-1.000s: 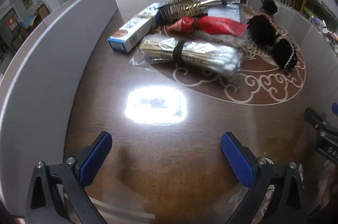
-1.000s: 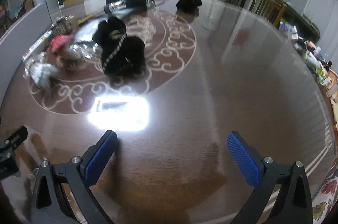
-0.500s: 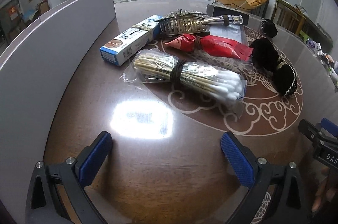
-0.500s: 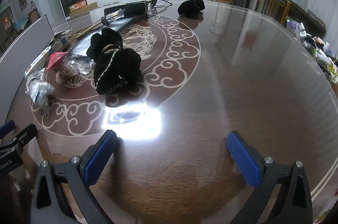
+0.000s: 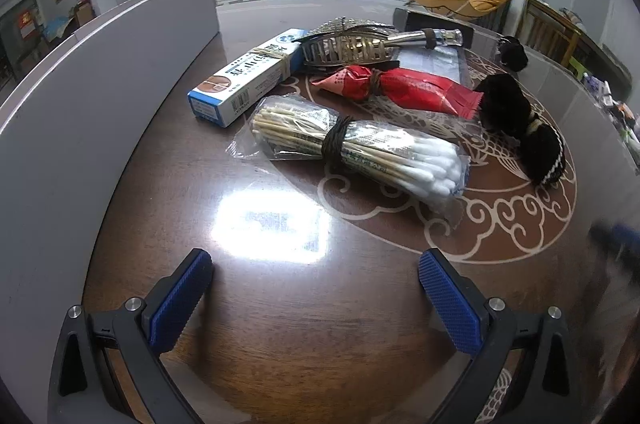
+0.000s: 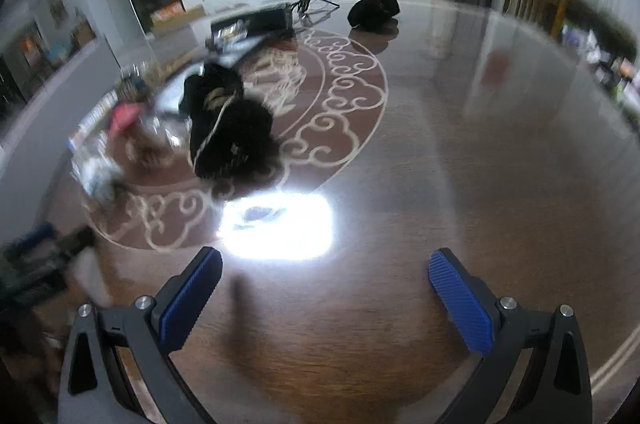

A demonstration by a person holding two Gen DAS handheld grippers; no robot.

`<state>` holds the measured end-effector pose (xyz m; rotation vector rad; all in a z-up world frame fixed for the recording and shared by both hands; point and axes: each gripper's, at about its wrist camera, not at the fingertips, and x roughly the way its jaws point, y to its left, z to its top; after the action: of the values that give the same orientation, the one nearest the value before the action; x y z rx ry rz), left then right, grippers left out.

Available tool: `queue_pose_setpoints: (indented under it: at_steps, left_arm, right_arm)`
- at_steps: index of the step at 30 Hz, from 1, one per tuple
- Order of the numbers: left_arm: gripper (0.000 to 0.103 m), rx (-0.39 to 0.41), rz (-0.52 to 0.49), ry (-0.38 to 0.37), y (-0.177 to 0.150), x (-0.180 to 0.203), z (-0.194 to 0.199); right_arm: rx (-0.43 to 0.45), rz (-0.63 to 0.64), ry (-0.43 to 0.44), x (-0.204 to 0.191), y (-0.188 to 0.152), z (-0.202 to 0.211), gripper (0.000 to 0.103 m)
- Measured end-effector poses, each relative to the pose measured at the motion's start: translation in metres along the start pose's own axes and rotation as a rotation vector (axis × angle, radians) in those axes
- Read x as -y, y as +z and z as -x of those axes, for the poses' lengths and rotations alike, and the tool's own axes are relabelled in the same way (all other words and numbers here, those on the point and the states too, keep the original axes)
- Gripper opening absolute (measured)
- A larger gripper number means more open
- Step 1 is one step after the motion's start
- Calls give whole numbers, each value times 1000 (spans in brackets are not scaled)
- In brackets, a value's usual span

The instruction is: Organize objects

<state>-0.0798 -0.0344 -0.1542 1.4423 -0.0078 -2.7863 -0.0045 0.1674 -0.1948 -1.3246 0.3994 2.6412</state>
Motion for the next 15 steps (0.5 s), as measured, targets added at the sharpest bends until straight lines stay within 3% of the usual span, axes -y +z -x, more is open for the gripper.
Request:
queue_pose_setpoints:
  at_steps: [2, 6, 9, 12, 13, 14, 15]
  left_arm:
    - [103, 2, -11, -12, -1, -1, 0]
    - [103, 5, -10, -12, -2, 0, 0]
    - [103, 5, -9, -11, -2, 0, 0]
    - [103, 5, -9, -12, -2, 0, 0]
    - [103, 5, -10, -12, -2, 0, 0]
    - [103, 4, -9, -12, -2, 0, 0]
    - [103, 5, -9, -12, -2, 0, 0]
  right_arm:
    - [27, -20, -27, 19, 29, -1, 103]
    - [80, -190, -41, 72, 142, -35, 103]
    - [25, -355, -54, 101, 216, -89, 103]
    - [-180, -454, 51, 91, 273, -172, 103]
    - [-193, -447, -1, 81, 284, -182, 103]
    - [-144, -416, -43, 63, 300, -190, 102]
    - [-135, -406, 6, 51, 312, -201, 102]
